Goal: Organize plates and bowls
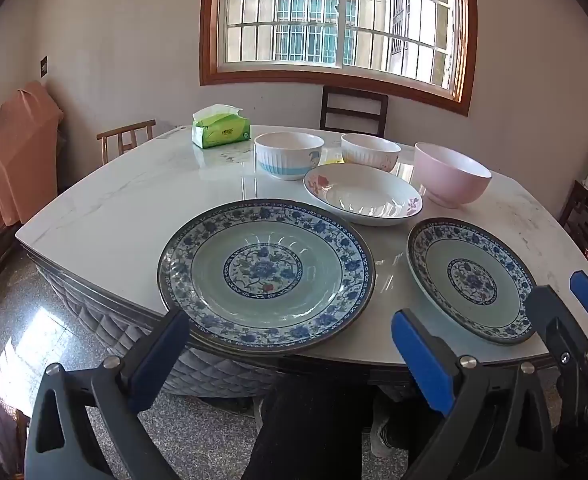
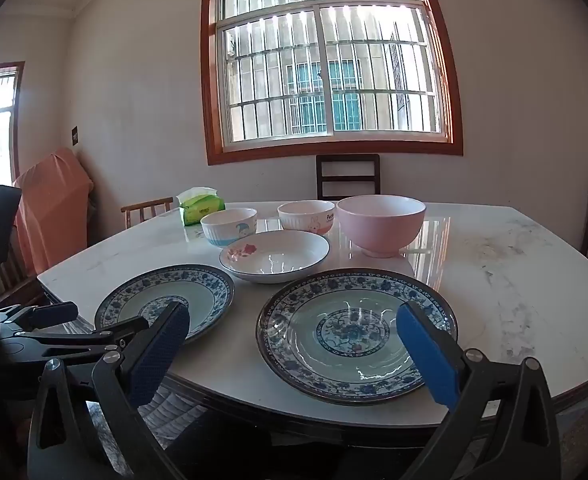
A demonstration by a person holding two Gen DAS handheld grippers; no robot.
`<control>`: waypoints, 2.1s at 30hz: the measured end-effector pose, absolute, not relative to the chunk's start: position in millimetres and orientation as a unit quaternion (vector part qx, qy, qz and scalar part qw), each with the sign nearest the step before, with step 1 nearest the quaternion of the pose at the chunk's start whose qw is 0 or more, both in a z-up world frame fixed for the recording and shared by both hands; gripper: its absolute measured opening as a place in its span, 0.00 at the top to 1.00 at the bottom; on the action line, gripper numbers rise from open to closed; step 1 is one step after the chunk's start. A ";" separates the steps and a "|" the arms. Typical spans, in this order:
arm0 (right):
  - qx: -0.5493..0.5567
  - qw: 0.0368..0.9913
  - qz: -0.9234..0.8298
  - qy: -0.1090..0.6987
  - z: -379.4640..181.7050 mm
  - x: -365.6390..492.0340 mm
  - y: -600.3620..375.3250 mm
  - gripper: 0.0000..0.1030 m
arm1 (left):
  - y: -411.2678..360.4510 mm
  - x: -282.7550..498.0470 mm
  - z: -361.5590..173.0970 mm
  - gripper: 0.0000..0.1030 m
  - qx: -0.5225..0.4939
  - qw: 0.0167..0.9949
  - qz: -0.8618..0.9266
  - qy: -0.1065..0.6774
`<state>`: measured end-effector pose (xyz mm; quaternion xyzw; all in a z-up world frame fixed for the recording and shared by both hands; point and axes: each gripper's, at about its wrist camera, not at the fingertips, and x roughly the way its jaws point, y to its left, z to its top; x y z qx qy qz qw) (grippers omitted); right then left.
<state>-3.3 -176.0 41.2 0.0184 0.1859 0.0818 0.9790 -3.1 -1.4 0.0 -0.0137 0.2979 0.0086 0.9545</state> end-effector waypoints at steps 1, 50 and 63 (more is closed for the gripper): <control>0.020 0.979 0.085 0.186 41.1 -3.0 -175.9 0.00 | -2.8 -5.5 0.2 0.00 -0.013 0.955 0.011 0.297; 0.209 0.815 0.270 0.467 -8.6 110.9 -123.4 0.43 | 91.1 67.1 -18.4 0.00 -0.076 0.908 -0.009 0.413; 0.198 0.814 0.254 0.484 -9.8 125.1 -111.7 0.45 | 123.7 109.4 -34.2 0.08 -0.099 0.885 -0.032 0.455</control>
